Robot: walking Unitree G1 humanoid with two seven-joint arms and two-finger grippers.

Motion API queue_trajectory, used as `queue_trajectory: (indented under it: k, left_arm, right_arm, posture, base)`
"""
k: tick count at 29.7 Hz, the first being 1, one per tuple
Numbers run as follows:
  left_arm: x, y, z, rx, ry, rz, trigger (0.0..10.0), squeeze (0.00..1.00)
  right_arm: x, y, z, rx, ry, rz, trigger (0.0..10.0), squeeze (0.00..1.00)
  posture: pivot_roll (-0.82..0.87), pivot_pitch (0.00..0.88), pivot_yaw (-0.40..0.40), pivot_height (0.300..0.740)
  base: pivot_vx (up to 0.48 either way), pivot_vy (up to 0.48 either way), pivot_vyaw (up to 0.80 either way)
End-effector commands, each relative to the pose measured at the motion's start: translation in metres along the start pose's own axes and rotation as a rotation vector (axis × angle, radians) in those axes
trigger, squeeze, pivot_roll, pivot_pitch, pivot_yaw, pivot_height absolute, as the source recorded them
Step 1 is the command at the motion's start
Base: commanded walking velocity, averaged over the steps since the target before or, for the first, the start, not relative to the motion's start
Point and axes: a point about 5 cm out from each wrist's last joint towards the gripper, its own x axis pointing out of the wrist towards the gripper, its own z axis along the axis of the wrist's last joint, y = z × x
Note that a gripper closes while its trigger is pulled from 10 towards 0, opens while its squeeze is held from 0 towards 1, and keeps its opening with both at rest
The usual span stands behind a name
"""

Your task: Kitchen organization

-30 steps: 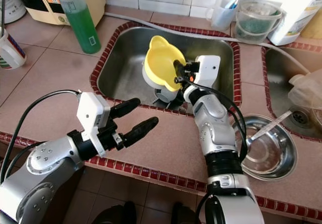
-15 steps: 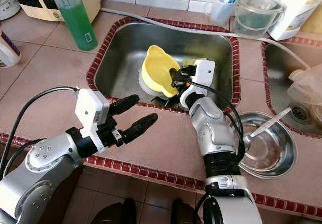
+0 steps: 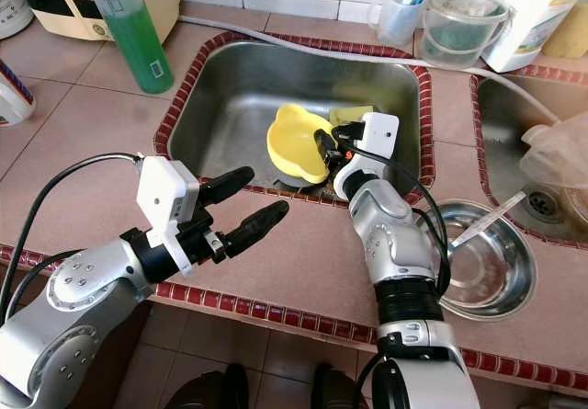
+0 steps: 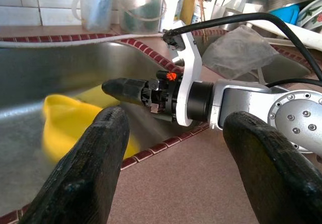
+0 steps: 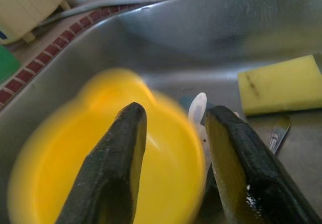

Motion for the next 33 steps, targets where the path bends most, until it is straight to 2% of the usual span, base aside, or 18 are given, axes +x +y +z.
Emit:
queue_trajectory:
  k: [1, 12, 17, 18, 21, 23, 26, 33]
  left_arm:
    - [0.001, -0.001, 0.000, 0.006, -0.002, -0.007, 10.0, 0.00]
    - [0.003, 0.003, 0.001, 0.018, -0.013, 0.003, 10.0, 0.00]
    - [0.004, 0.006, 0.002, 0.029, -0.021, 0.017, 10.0, 0.00]
    - [0.005, 0.008, 0.002, 0.030, -0.029, 0.027, 10.0, 0.00]
    - [0.007, 0.015, 0.002, 0.021, -0.047, 0.061, 10.0, 0.00]
    - [0.008, 0.018, 0.001, 0.023, -0.052, 0.072, 10.0, 0.00]
    - [0.011, 0.031, 0.003, 0.015, -0.082, 0.135, 10.0, 0.00]
    - [0.013, 0.059, -0.003, -0.045, -0.118, 0.288, 10.0, 0.00]
  right_arm:
    - [0.002, 0.003, 0.006, 0.009, -0.018, 0.008, 10.0, 1.00]
    - [0.006, 0.006, 0.014, 0.007, -0.059, 0.032, 10.0, 1.00]
    - [0.007, 0.006, 0.023, -0.038, -0.111, 0.039, 10.0, 1.00]
    - [0.007, 0.007, 0.026, -0.066, -0.144, 0.047, 10.0, 1.00]
    - [0.006, 0.010, 0.035, -0.077, -0.222, 0.070, 10.0, 1.00]
    - [0.005, 0.011, 0.037, -0.083, -0.240, 0.075, 10.0, 1.00]
    - [0.003, 0.013, 0.041, -0.102, -0.300, 0.076, 10.0, 1.00]
    - [-0.004, 0.018, 0.034, -0.171, -0.349, 0.077, 10.0, 1.00]
  posture:
    - [-0.01, 0.242, 0.012, 0.740]
    - [0.00, 0.223, 0.007, 0.740]
    - [0.00, 0.208, 0.002, 0.740]
    - [0.00, 0.198, 0.001, 0.740]
    - [-0.01, 0.171, -0.004, 0.740]
    - [-0.01, 0.159, -0.007, 0.740]
    - [-0.01, 0.130, -0.011, 0.740]
    - [-0.01, 0.080, -0.007, 0.740]
  base:
    - [0.000, 0.000, 0.00]
    - [0.000, 0.000, 0.00]
    - [0.000, 0.000, 0.00]
    - [0.000, 0.000, 0.00]
    - [0.000, 0.000, 0.00]
    - [0.000, 0.000, 0.00]
    - [0.000, 0.000, 0.00]
    - [0.000, 0.000, 0.00]
